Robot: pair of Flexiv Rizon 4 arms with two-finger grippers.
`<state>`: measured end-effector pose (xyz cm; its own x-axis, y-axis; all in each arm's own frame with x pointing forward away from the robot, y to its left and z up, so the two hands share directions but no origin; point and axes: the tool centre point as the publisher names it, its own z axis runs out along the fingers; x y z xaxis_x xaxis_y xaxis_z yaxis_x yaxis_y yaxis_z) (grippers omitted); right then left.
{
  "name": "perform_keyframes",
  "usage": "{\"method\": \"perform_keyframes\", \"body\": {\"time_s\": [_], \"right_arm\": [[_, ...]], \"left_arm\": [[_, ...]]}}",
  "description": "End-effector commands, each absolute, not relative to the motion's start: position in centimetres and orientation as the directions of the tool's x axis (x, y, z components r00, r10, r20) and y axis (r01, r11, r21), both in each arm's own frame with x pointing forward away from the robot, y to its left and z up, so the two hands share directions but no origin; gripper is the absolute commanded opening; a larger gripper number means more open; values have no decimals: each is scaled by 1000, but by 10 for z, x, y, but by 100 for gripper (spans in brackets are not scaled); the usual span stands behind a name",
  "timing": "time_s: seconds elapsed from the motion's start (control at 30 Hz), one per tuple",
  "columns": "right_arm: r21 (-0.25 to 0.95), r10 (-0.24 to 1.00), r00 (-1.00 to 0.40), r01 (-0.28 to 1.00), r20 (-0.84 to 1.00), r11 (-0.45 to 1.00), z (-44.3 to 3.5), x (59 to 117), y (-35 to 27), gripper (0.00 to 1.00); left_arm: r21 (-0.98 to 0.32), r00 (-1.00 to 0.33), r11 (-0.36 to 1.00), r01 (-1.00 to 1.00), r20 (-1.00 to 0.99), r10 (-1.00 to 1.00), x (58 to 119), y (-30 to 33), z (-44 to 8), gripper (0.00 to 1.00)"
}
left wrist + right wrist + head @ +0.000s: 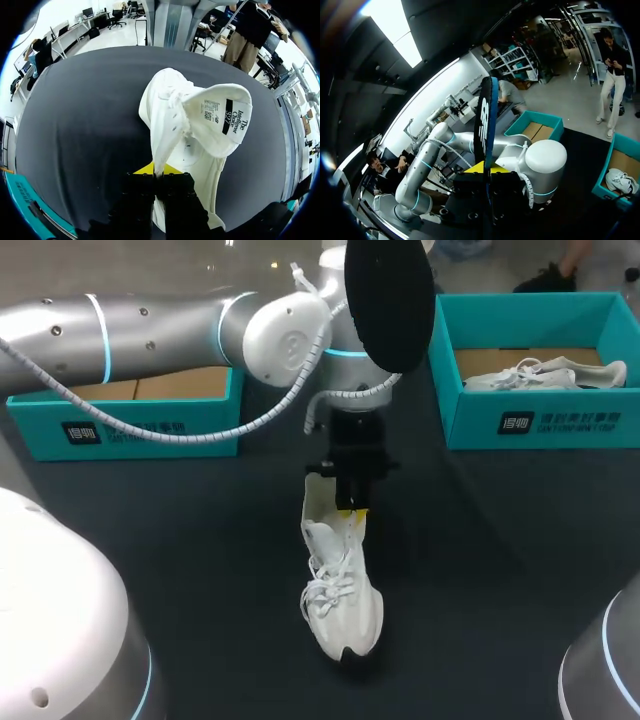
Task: Take the shoe out of the shoebox, open the shoe tongue, remove and reinsert the insole, then place the shoe into the shoebox
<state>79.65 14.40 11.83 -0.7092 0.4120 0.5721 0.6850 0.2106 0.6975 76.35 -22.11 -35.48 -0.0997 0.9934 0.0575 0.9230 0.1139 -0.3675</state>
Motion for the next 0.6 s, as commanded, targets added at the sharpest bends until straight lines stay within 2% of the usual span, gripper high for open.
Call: {"method": "perform_keyframes", "body": {"time_s": [0.03, 0.17, 0.2, 0.23, 0.27, 0.43, 0.6], "right_arm": [[695, 416, -707, 687, 572, 212, 119, 798, 145, 0], [695, 416, -707, 687, 572, 212, 119, 798, 145, 0], [695, 416, -707, 687, 572, 212, 119, 798, 145, 0], [695, 416, -707, 687, 572, 212, 119, 798, 145, 0], [695, 416, -707, 687, 572, 212, 119, 798, 145, 0], [695, 416, -707, 687, 572, 212, 119, 798, 145, 0], [695, 416, -707, 687, 572, 212, 119, 798, 145, 0]], "left_arm": [[-350, -94, 107, 931, 52, 994, 762, -224, -359, 0], [-330, -114, 100, 939, -26, 993, 766, -226, -361, 0], [-321, -133, 108, 941, -58, 989, 768, -227, -361, 25], [-328, -131, 103, 939, -64, 989, 769, -228, -360, 92], [-320, -153, 116, 940, -91, 984, 771, -228, -359, 100], [-333, -232, 131, 934, -283, 931, 782, -232, -343, 100], [-377, -406, 210, 902, -576, 710, 799, -236, -312, 100]]}}
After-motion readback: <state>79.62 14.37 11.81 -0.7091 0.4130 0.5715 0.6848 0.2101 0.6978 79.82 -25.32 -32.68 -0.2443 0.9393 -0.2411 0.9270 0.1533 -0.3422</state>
